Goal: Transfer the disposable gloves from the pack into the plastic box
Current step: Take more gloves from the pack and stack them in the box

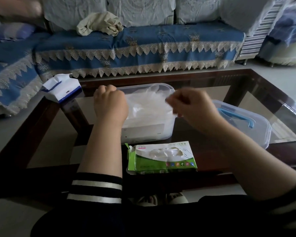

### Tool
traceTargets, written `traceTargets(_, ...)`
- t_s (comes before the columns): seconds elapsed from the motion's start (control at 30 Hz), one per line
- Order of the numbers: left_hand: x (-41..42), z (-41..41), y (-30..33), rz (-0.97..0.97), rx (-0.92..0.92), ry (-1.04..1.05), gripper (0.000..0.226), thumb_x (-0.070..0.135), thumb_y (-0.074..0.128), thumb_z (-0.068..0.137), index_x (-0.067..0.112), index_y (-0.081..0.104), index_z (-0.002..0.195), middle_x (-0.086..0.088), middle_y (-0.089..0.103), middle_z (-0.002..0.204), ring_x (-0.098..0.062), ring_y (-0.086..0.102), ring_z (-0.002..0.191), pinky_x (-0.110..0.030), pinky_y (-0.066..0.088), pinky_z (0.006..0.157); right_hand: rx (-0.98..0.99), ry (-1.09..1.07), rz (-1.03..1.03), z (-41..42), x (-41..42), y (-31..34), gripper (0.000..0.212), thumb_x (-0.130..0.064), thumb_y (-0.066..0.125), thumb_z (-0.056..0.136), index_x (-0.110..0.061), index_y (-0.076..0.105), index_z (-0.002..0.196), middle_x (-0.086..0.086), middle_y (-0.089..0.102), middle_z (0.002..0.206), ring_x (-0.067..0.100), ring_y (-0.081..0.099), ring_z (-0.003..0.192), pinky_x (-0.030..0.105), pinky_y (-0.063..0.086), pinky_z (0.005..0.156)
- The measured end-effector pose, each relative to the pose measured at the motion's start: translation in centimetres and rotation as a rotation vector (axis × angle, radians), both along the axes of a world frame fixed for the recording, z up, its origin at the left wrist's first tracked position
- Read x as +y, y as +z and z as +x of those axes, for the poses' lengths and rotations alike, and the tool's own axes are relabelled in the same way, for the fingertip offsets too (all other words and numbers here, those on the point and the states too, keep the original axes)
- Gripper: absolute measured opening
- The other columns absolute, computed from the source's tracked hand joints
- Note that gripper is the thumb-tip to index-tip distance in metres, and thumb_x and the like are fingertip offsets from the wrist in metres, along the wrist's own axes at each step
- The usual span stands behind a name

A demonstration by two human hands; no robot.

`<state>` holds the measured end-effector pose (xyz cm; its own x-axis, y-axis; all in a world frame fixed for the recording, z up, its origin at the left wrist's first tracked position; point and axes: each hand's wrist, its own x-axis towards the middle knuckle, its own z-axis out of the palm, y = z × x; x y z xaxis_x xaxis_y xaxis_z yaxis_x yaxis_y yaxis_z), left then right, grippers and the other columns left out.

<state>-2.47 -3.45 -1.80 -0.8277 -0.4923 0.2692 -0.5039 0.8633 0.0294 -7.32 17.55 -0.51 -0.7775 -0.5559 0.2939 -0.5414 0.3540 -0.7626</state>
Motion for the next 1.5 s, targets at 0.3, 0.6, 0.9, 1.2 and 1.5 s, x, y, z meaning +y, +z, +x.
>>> traceTargets(0.3,5.7,4.4,1.1,0.424,0.350,-0.324,0.014,0.019,0.061,0.094,0.020,0.070,0.104,0.006,0.067,0.097,-0.013,0.061,0.089,-0.030,0.052,0.081,0.150,0.213,0.743,2.8,0.3,-7.2,0.022,-0.037,0.060,0.091,-0.033,0.067,0.112,-0.005,0.050,0.114,0.017,0.053,0.104,0.031,0.045,0.076)
traceTargets(0.6,7.7,5.3,-4.2,0.523,-0.444,-0.343,0.064,0.040,0.078,0.077,0.025,0.051,0.134,0.000,0.057,0.133,-0.022,0.054,0.118,-0.036,0.047,0.095,0.041,0.141,0.529,3.0,0.1,-8.4,0.016,-0.029,0.066,0.088,-0.023,0.075,0.099,-0.004,0.054,0.109,0.018,0.056,0.094,0.036,0.049,0.084)
traceTargets(0.9,6.9,4.5,-6.2,0.516,-0.304,-0.326,0.040,0.037,0.080,0.073,0.029,0.056,0.105,0.003,0.064,0.113,-0.021,0.057,0.108,-0.036,0.048,0.085,0.092,0.067,0.269,2.8,-0.1,-7.7,0.008,-0.019,0.069,0.086,-0.015,0.075,0.088,-0.003,0.061,0.098,0.013,0.049,0.092,0.025,0.033,0.074)
traceTargets(1.2,7.4,3.8,-6.4,0.481,-0.329,-0.383,0.042,0.031,0.074,0.077,0.021,0.057,0.114,0.000,0.066,0.102,-0.024,0.063,0.095,-0.034,0.050,0.075,-0.016,-0.029,0.106,2.8,0.1,-7.2,0.005,-0.013,0.067,0.085,-0.012,0.070,0.081,-0.008,0.057,0.086,0.008,0.052,0.078,0.008,0.036,0.066)
traceTargets(1.5,7.3,4.1,-7.2,0.587,-0.250,-0.347,0.029,0.028,0.077,0.076,0.029,0.057,0.098,0.000,0.067,0.103,-0.025,0.061,0.100,-0.043,0.053,0.084,-0.659,-0.185,-0.069,1.6,1.1,-7.0,0.033,-0.020,0.044,0.100,0.009,0.061,0.099,0.017,0.052,0.085,0.027,0.048,0.078,0.043,0.045,0.072)
